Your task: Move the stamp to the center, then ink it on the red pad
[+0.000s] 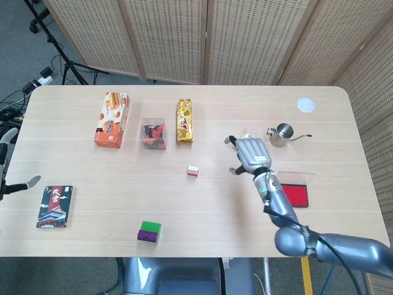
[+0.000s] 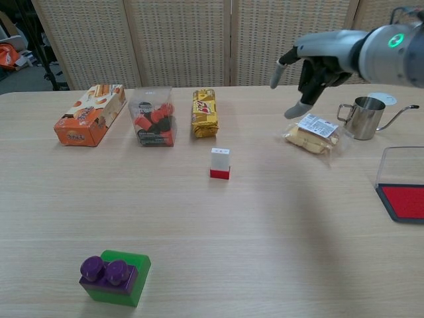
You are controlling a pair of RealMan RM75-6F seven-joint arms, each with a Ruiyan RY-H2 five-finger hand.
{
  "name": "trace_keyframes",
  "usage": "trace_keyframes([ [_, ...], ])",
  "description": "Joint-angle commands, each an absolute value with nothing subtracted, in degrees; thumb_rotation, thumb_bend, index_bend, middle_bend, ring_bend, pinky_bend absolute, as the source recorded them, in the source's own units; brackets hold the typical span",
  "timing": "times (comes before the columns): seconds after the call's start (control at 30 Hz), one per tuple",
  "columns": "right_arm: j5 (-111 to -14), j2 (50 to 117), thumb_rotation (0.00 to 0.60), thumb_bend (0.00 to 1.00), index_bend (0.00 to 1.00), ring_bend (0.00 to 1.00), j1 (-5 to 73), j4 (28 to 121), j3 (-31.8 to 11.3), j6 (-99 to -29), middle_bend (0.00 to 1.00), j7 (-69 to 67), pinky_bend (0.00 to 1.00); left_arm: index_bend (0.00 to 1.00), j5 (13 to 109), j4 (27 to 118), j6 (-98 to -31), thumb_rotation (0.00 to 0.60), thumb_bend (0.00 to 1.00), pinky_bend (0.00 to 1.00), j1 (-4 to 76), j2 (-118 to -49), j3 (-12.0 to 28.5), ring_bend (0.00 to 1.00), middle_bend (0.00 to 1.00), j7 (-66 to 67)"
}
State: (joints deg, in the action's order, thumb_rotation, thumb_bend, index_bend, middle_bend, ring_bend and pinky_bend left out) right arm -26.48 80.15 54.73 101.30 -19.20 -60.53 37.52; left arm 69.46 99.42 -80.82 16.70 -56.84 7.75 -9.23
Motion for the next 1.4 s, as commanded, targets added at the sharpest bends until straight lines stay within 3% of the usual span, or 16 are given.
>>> trace_keyframes([
  [0.03, -23.37, 91.28, 0.600, 0.41, 0.33, 1.00, 60.58, 93.59, -18.99, -67.06, 0.98, 42.00, 1.00, 0.00, 68.10, 99.42, -79.18, 0.600, 0.07, 0.00, 16.82, -56.19, 8.55, 0.00, 0.00, -9.65],
  [0.43, -19.07, 101.70, 0.600, 0.47, 0.36, 1.00, 64.29, 84.86, -19.96, -69.49, 0.98, 46.69, 1.00, 0.00, 67.44, 99.23, -76.23, 0.600, 0.07, 0.00, 16.69, -55.43, 9.66, 0.00, 0.00, -9.93],
  [0.9, -26.86, 108.11, 0.600, 0.48, 0.36, 1.00, 63.40, 79.53, -16.72, -71.47, 0.98, 47.31, 1.00, 0.00, 67.90, 99.37, -74.91, 0.600, 0.07, 0.00, 16.35, -55.47, 10.32, 0.00, 0.00, -9.20],
  [1.4, -29.02, 111.60, 0.600, 0.48, 0.36, 1.00, 62.09, 75.54, -17.92, -70.60, 0.98, 49.32, 1.00, 0.00, 68.37, 99.23, -73.82, 0.600, 0.07, 0.00, 16.00, -55.14, 10.82, 0.00, 0.00, -9.82],
])
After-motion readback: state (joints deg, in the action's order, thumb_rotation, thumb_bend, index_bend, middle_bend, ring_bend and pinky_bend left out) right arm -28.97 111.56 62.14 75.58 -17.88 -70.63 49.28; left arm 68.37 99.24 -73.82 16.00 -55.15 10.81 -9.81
